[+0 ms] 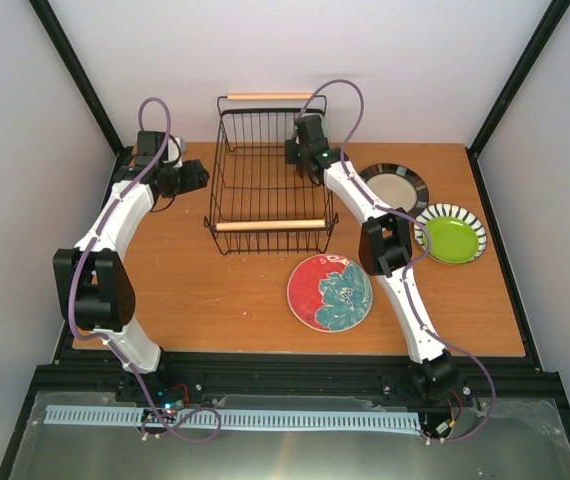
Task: Load the plates into the dish rack
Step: Insert the plate into the dish rack.
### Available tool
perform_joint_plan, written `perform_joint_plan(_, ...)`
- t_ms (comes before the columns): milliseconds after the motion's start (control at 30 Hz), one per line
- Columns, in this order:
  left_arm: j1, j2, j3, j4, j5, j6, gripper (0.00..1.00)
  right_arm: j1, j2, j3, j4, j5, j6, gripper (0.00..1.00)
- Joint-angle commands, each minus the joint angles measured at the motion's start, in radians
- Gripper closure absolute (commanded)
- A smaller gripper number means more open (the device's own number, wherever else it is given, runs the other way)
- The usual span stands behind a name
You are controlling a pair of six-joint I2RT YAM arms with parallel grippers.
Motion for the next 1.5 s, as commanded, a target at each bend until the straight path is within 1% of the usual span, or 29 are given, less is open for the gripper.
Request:
perform_joint_plan(0, 0.007, -0.026, 0.019, -0.007, -0.011, 0.027, 0.33, 0.000, 0.018, 0.040, 0.064, -0.002, 0.006, 0.81)
perform_joint_plan(133, 0.008, -0.029, 0.016, -0.008, -0.011, 0.029, 0.33, 0.003, 0.018, 0.040, 0.063, -0.007, 0.006, 0.75)
perform_joint_plan(300, 0.008, -0.033, 0.013, -0.007, -0.012, 0.029, 0.33, 0.006, 0.015, 0.041, 0.056, -0.003, 0.003, 0.74)
perform_joint_plan(367, 0.009, -0.036, 0.006, -0.005, -0.011, 0.028, 0.33, 0.008, 0.012, 0.040, 0.054, -0.003, 0.001, 0.71)
perform_joint_plan(1133, 0.013, -0.073, -0.034, 0.010, 0.007, 0.011, 0.33, 0.026, -0.057, 0.040, 0.038, -0.061, -0.011, 0.70)
perform_joint_plan(1267, 0.020, -0.089, -0.035, 0.007, 0.010, 0.002, 0.32, 0.032, -0.094, 0.039, 0.020, -0.065, -0.015, 0.70)
perform_joint_plan(1333, 0.029, -0.102, -0.038, 0.008, 0.021, -0.008, 0.30, 0.034, -0.124, 0.031, 0.010, -0.065, -0.017, 0.70)
perform_joint_plan(1467, 0.067, -0.136, -0.056, 0.019, 0.095, -0.040, 0.29, 0.037, -0.222, -0.037, 0.009, -0.068, -0.021, 0.68)
